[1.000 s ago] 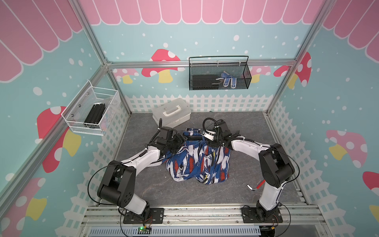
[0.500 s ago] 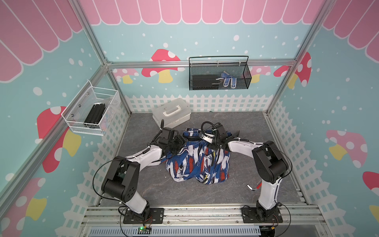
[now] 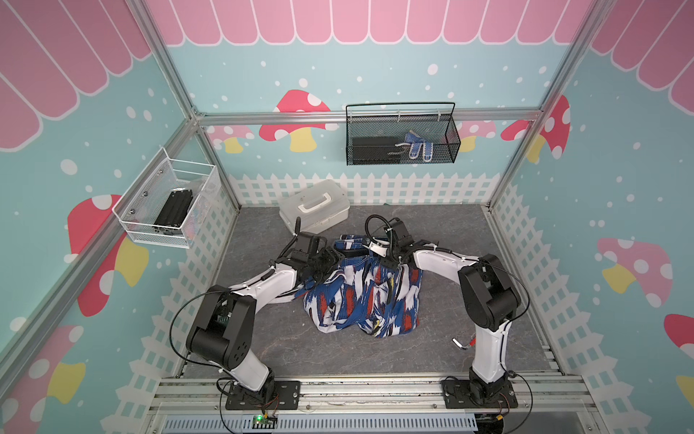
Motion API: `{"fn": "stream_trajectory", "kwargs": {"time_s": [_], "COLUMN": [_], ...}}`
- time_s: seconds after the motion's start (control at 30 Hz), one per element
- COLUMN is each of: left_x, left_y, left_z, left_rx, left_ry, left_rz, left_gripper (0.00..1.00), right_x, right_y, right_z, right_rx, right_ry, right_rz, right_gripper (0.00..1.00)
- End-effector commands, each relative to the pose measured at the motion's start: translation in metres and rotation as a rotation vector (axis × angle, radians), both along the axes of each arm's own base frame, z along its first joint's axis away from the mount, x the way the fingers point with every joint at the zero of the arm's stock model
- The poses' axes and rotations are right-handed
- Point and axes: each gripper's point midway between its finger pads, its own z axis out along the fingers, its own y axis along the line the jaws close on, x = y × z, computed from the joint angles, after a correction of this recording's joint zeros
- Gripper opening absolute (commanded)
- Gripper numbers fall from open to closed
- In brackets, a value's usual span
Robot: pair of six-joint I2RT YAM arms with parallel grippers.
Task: Remove the belt from the trousers
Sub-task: Adjust the trousers at the center of the board.
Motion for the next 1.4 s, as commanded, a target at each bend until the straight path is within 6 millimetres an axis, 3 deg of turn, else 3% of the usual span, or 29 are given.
{"fn": "stream_trajectory", "kwargs": {"time_s": [0.0, 0.2, 0.43, 0.5, 0.63, 0.7, 0.83, 1.0, 1.17, 1.37], "left_x": [0.002, 0.004, 0.005, 0.005, 0.005, 0.006, 0.009, 0.018, 0.042, 0.084], "left_y": [0.0, -0.003, 0.009, 0.008, -0.001, -0.004, -0.005, 0.0, -0.005, -0.021], "left_z": [0.033, 0.086, 0.127, 0.135, 0.149, 0.146, 0.119, 0.085, 0.062, 0.047], "left_rx": [0.052, 0.168, 0.115, 0.065, -0.049, -0.089, -0.099, -0.027, -0.009, -0.073], "left_ry": [-0.073, -0.225, -0.347, -0.386, -0.477, -0.495, -0.454, -0.404, -0.384, -0.413], "left_rz": [-0.075, -0.267, -0.254, -0.241, -0.235, -0.224, -0.214, -0.208, -0.214, -0.194], "left_gripper": [0.73, 0.74, 0.74, 0.74, 0.73, 0.73, 0.72, 0.71, 0.69, 0.64], "right_x": [-0.019, -0.042, -0.062, -0.066, -0.07, -0.072, -0.071, -0.048, -0.028, -0.02], "right_y": [0.025, 0.053, 0.078, 0.084, 0.093, 0.094, 0.085, 0.053, 0.022, 0.015], "right_z": [0.016, 0.064, 0.105, 0.106, 0.089, 0.073, 0.044, 0.016, 0.01, 0.008], "right_rx": [0.163, 0.471, 0.789, 0.864, 0.971, 0.989, 0.988, 1.036, 1.099, 1.113], "right_ry": [0.161, 0.443, 0.805, 0.925, 1.154, 1.253, 1.329, 1.364, 1.37, 1.368], "right_rz": [0.019, 0.014, 0.025, 0.012, -0.042, -0.069, -0.101, -0.182, -0.221, -0.236], "right_gripper": [0.0, 0.0, 0.0, 0.0, 0.0, 0.0, 0.0, 0.0, 0.0, 0.0]}}
